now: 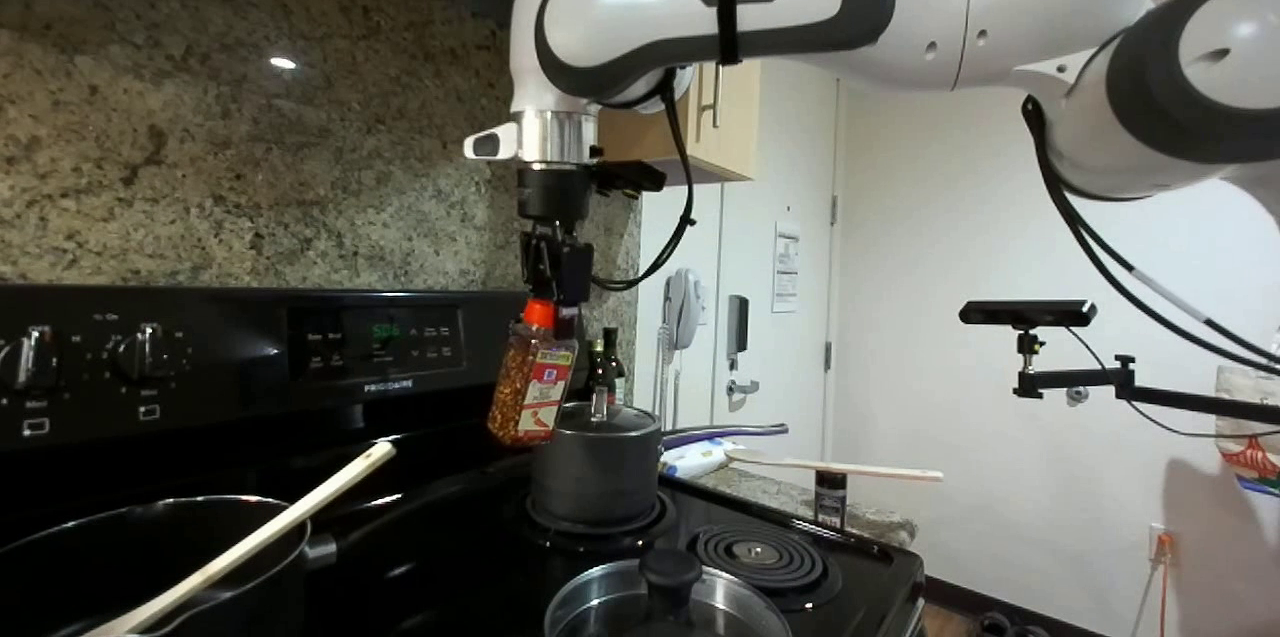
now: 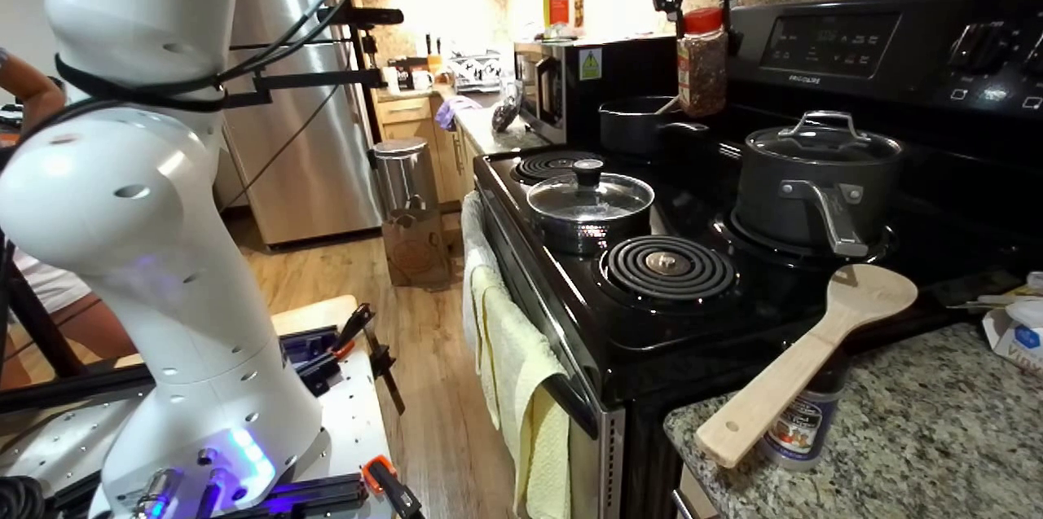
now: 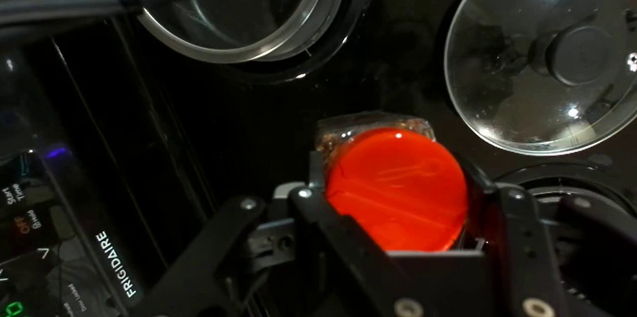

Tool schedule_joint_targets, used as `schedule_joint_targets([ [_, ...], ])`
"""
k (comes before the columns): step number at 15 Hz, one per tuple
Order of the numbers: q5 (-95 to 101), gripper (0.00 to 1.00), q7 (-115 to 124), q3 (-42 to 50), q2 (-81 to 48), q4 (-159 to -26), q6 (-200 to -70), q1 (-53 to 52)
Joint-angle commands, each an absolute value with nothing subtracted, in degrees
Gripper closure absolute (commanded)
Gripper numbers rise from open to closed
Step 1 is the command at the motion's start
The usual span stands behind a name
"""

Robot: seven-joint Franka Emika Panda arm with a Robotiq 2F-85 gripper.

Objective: Move the black pot to the left side of the stove, pick up the jar with the orange lid from the right side of the counter and place it in-between the two pots on the stove, remove the wooden spoon from the black pot on the left and put it on the stove

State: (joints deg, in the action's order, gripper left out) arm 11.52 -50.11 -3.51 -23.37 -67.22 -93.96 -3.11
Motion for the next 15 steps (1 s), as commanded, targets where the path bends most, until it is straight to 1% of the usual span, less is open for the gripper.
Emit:
schedule_joint_targets([
  [1,11.4,0.63,-50.6,-3.7,-21.1,-72.4,-93.9,-3.1],
  [5,9.5,0.63,-49.3,-3.7,-19.7,-79.3,-97.1,-2.3],
  [11,2.1,0.63,-46.6,-4.5,-17.9,-89.8,-110.5,0.1],
  [15,4.0,0.63,-47.1,-3.3,-14.8,-96.6,-113.7,0.7],
])
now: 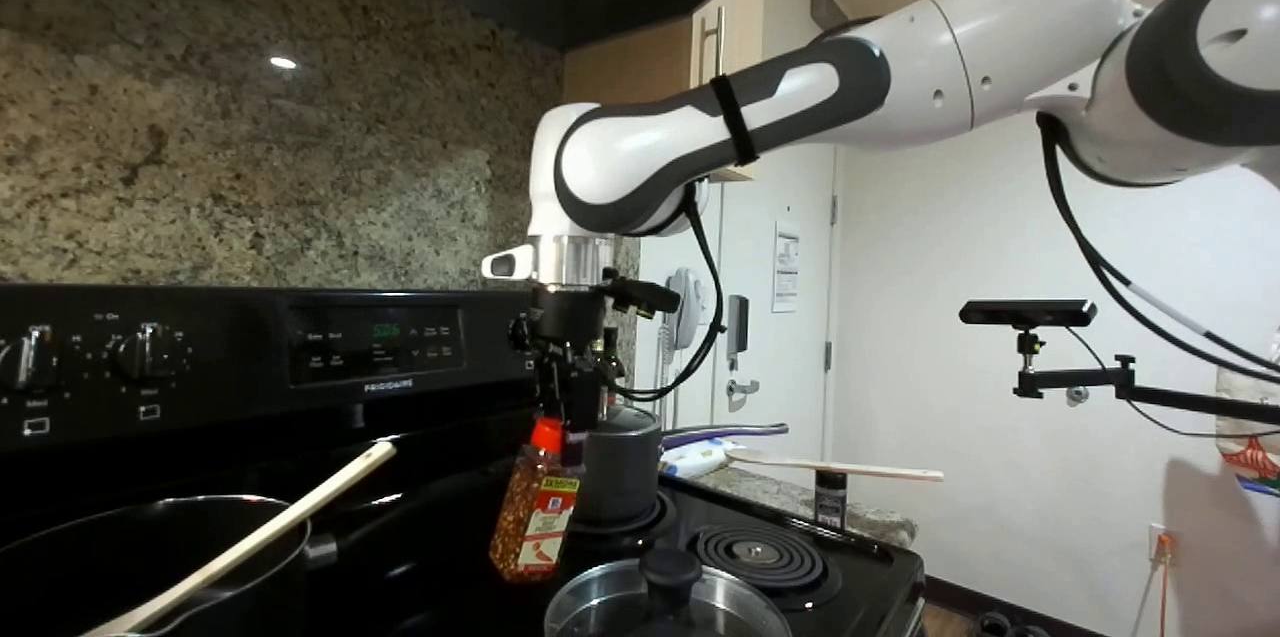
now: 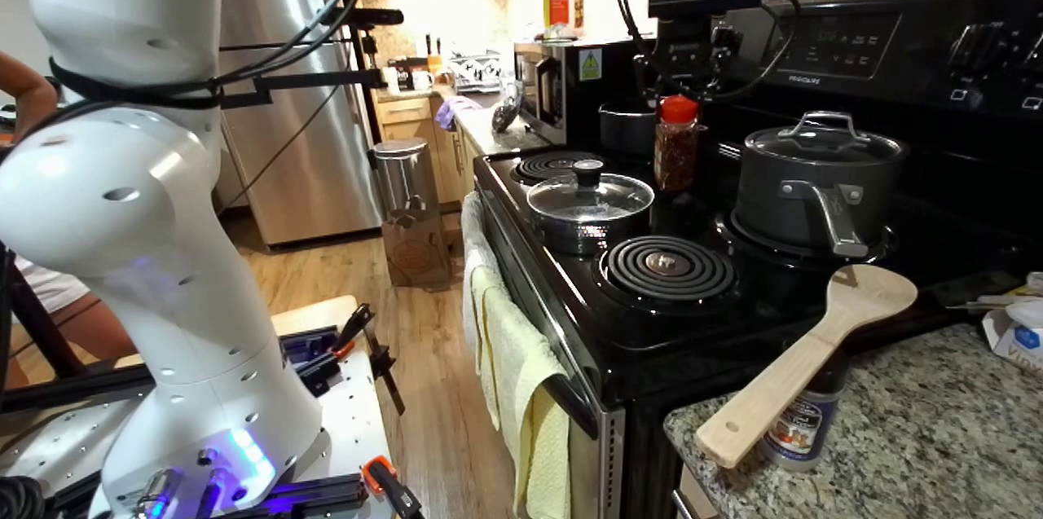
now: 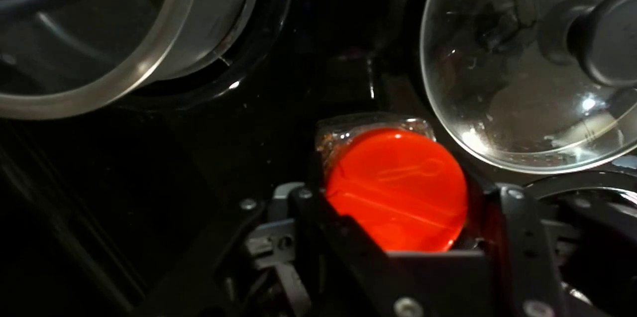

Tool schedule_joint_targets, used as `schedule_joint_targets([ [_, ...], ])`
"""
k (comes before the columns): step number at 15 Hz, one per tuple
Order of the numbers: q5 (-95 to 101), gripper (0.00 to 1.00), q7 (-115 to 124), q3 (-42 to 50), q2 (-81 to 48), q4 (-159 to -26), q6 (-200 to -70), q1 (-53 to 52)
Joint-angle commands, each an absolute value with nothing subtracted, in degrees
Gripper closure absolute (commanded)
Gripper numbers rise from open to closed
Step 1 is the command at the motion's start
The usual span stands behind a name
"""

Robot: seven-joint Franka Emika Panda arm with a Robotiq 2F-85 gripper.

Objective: Move the black pot to the left side of the stove, pick up the jar with the orange lid from the right side of the counter and place it in-between the two pots on the stove, remove the wooden spoon from the black pot on the left and put it on the stove

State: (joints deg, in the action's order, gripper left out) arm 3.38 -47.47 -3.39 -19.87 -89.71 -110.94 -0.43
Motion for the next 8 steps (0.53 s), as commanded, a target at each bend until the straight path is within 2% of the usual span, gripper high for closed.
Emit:
schedule_joint_targets([
  [1,4.9,0.63,-47.5,-3.0,-14.0,-97.7,-113.8,0.8],
  [8,14.6,0.63,-50.7,-3.1,-12.8,-96.5,-111.0,-1.1],
])
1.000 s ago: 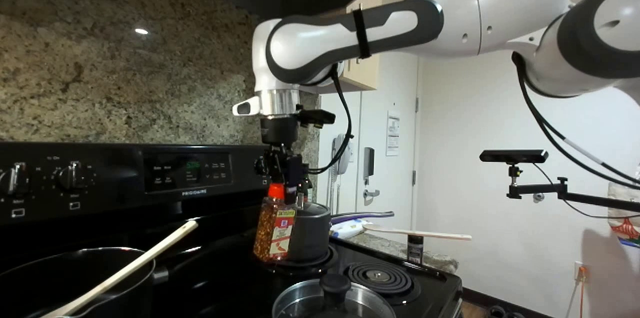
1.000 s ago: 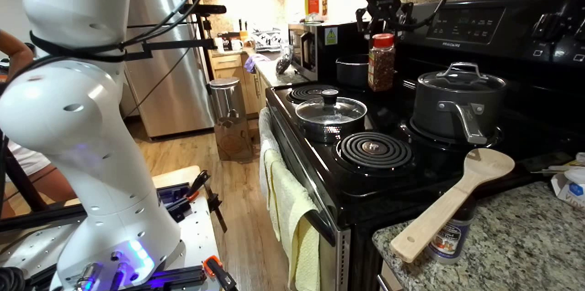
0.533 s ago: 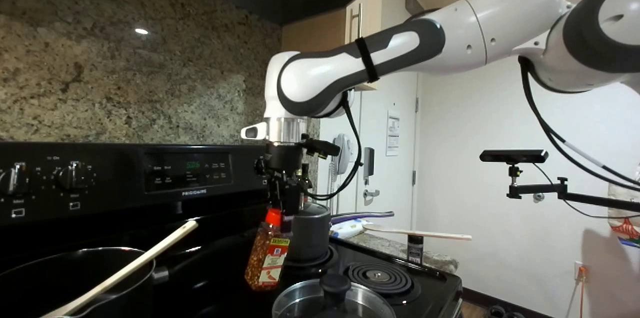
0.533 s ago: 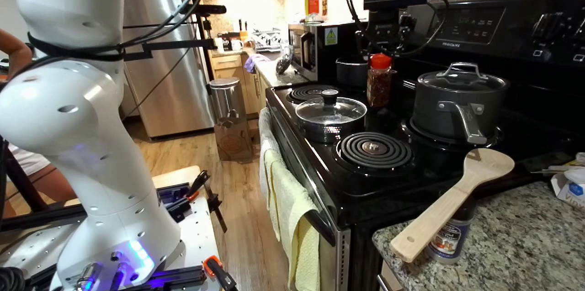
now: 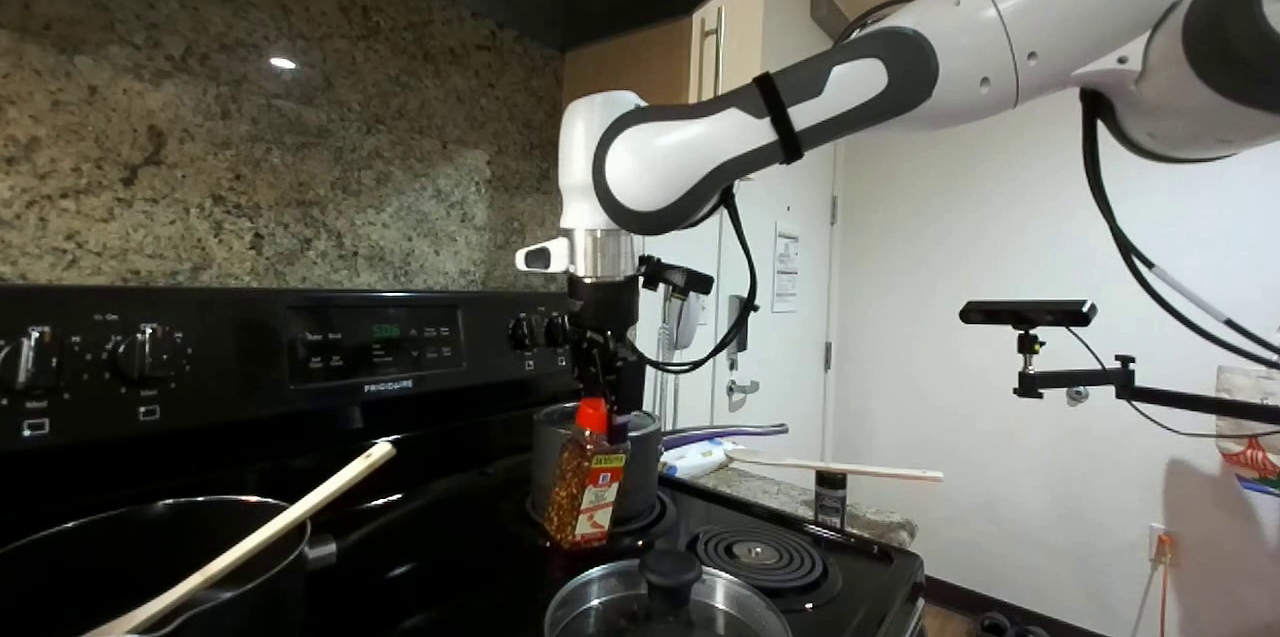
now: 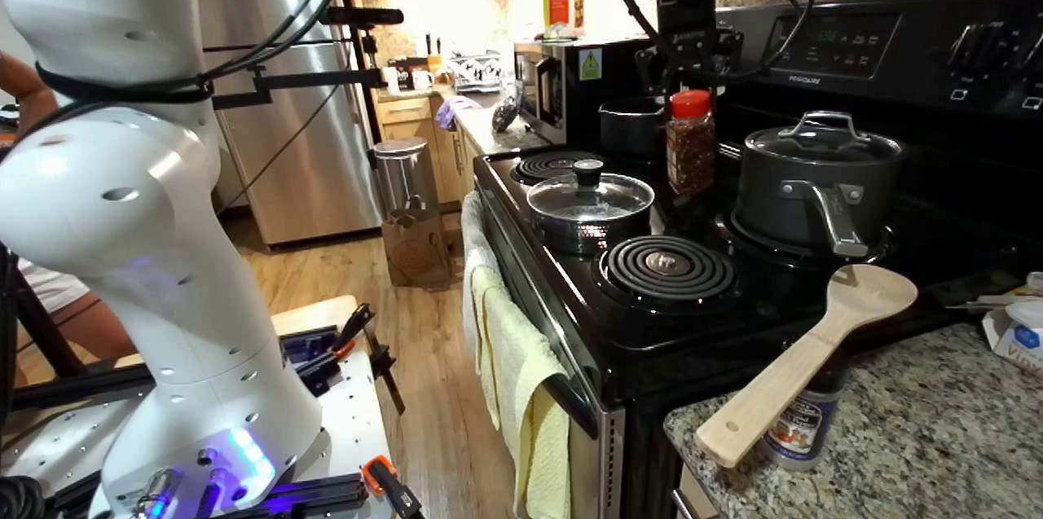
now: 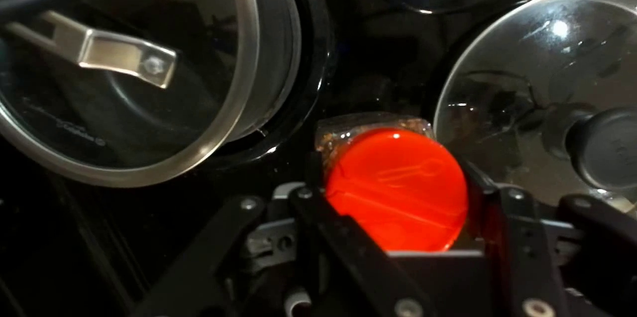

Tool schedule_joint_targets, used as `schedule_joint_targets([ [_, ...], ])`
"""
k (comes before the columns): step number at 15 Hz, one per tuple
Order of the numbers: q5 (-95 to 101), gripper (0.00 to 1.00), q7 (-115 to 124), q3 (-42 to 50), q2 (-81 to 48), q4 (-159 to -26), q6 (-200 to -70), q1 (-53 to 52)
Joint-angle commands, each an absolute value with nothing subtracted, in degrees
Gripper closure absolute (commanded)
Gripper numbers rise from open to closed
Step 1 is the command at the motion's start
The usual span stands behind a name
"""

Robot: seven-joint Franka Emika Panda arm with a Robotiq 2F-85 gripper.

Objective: Move the black pot to the left side of the stove, pick up the jar with the orange lid from the right side of the counter and place it in-between the two pots on the stove, remove the wooden spoon from the black pot on the left and put it on the stove

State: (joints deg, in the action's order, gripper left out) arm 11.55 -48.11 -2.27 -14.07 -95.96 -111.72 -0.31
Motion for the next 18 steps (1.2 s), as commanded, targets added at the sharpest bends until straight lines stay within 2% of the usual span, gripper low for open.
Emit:
schedule_joint_targets([
  [1,15.0,0.63,-51.6,-3.5,-13.2,-96.1,-110.6,-1.4],
  [18,15.5,0.63,-57.5,-5.4,-18.4,-94.1,-109.2,-3.5],
])
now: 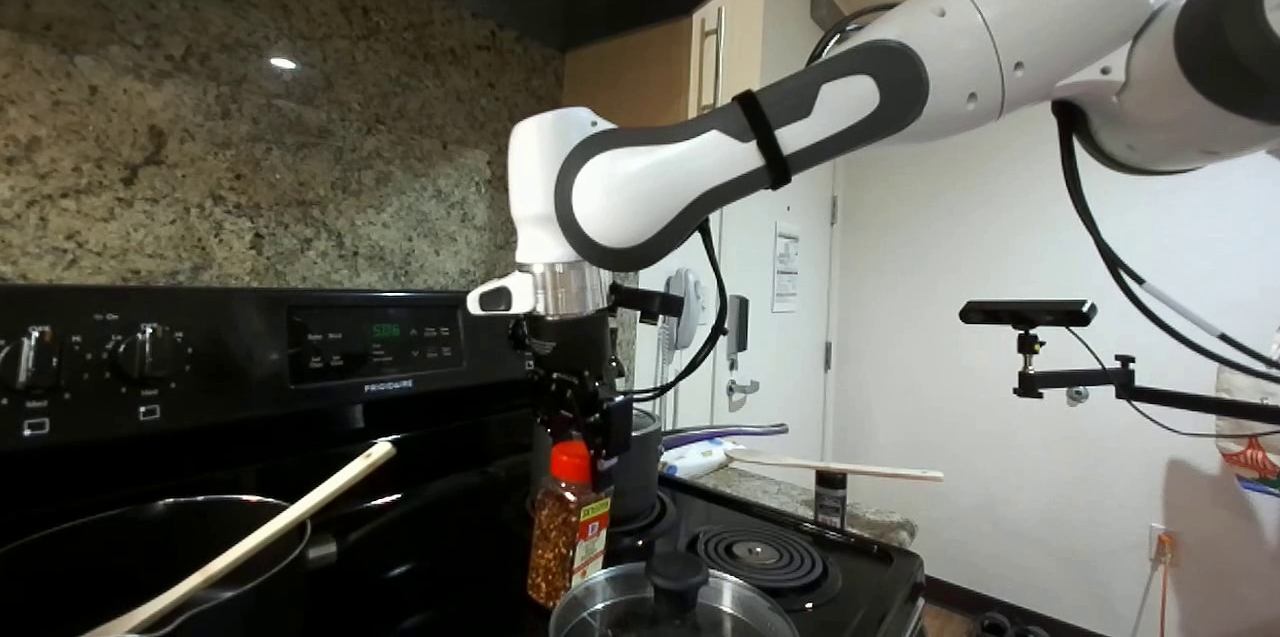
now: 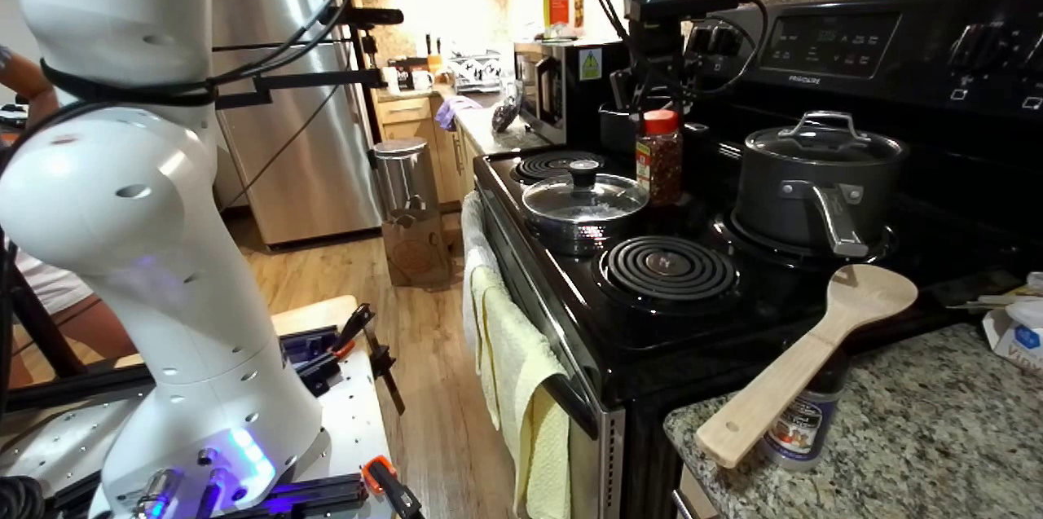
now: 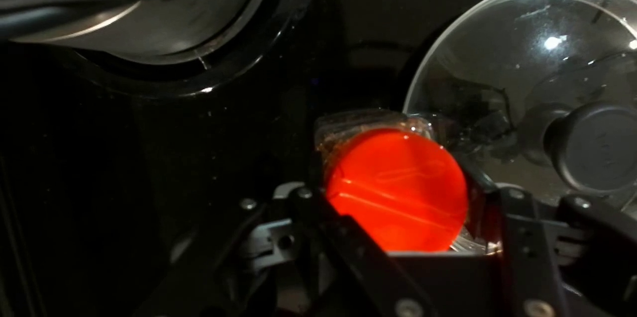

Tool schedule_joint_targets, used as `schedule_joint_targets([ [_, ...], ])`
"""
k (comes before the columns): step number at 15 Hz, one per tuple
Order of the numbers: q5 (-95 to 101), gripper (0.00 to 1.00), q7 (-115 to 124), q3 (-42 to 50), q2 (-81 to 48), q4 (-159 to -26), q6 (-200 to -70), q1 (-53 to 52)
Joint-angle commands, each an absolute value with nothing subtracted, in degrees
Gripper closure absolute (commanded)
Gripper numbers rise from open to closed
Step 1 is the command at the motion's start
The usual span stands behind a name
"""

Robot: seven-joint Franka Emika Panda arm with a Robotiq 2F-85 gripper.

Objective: Move the black pot to the left side of the stove, pick up the jar with the orange lid from the right side of the counter and place it in-between the two pots on the stove, remove the wooden spoon from the black pot on the left and put it on the stove

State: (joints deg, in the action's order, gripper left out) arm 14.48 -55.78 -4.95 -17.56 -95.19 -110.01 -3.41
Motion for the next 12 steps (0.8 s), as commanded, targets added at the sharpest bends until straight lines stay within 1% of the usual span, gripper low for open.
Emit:
schedule_joint_targets([
  [1,15.3,0.18,-57.3,-5.4,-18.5,-93.9,-109.3,-3.5],
  [3,14.6,0.06,-56.5,-5.4,-18.6,-93.4,-108.7,-3.4],
  [5,13.2,0.00,-56.1,-5.4,-18.5,-92.8,-108.3,-3.0],
  [9,7.5,0.00,-55.3,-5.2,-17.8,-91.1,-107.8,-1.3],
  [12,-1.3,0.00,-54.0,-5.3,-17.5,-89.2,-107.7,0.5],
])
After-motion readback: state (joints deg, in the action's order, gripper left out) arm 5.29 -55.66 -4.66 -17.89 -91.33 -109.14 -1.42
